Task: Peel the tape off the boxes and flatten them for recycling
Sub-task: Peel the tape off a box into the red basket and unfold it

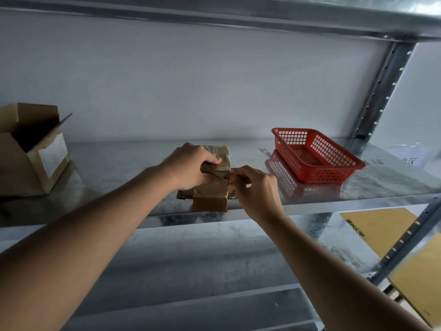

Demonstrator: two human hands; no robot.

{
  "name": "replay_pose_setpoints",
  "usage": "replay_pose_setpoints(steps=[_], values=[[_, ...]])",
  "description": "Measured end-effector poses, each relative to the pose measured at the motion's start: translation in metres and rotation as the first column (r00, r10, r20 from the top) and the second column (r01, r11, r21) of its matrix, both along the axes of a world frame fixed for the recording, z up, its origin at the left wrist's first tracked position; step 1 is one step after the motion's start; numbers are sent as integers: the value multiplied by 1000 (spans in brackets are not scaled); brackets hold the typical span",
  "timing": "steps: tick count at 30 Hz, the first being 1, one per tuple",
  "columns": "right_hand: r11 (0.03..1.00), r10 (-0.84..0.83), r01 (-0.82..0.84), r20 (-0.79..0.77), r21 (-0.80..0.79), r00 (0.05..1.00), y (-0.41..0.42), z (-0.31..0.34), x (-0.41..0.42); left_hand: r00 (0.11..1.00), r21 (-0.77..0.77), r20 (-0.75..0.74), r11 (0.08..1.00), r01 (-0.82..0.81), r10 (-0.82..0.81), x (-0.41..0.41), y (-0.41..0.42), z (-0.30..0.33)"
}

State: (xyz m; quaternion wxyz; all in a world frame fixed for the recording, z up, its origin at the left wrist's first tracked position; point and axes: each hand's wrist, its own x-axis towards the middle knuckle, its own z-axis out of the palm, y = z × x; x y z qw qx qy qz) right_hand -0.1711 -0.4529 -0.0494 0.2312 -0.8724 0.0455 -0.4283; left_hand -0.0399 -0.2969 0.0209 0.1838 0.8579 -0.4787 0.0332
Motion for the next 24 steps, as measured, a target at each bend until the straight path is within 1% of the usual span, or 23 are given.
replay_pose_setpoints(steps=[3, 8, 10, 14, 15, 16, 17, 18, 19, 20, 21, 22, 23, 24], values=[[995, 28, -34, -62, -89, 998, -4, 3, -1, 1000, 3, 12, 1000, -3, 3, -1, 0, 0], [954, -21, -31, -170, -297, 985, -6, 11, -3, 1000, 5, 26, 1000, 8, -8, -3, 2, -2], [920, -40, -42, -201, -389, 979, -10, 18, -3, 999, -1, 47, 1000, 21, -21, -5, 4, -4], [805, -82, -52, -197, -591, 977, -17, 35, -2, 995, 29, 96, 999, 20, -23, -7, 6, -5], [787, -81, -53, -187, -614, 979, -19, 36, -1, 995, 39, 100, 999, 16, -20, -8, 5, -5], [794, -72, -56, -184, -606, 980, -21, 36, -1, 994, 43, 105, 999, 13, -17, -8, 5, -5], [833, -52, -64, -193, -549, 980, -22, 33, -1, 994, 42, 107, 999, 10, -14, -8, 4, -5], [897, -14, -82, -212, -435, 977, -22, 30, -1, 994, 36, 105, 999, 9, -12, -8, 4, -5], [959, 36, -100, -237, -264, 971, -22, 26, -2, 995, 28, 98, 1000, 9, -12, -8, 4, -6], [993, 97, -113, -275, -42, 957, -22, 22, -3, 996, 18, 89, 1000, 12, -13, -8, 4, -6], [974, 174, -121, -292, 192, 941, -21, 19, -3, 996, 12, 84, 1000, 14, -15, -8, 3, -7], [913, 248, -129, -274, 386, 929, -20, 15, -3, 996, 10, 84, 1000, 14, -15, -7, 3, -7], [840, 304, -148, -226, 521, 925, -18, 13, -3, 996, 9, 85, 1000, 11, -11, -7, 3, -7], [773, 340, -173, -169, 611, 925, -17, 11, -3, 996, 9, 83, 1000, 6, -7, -6, 2, -7]])
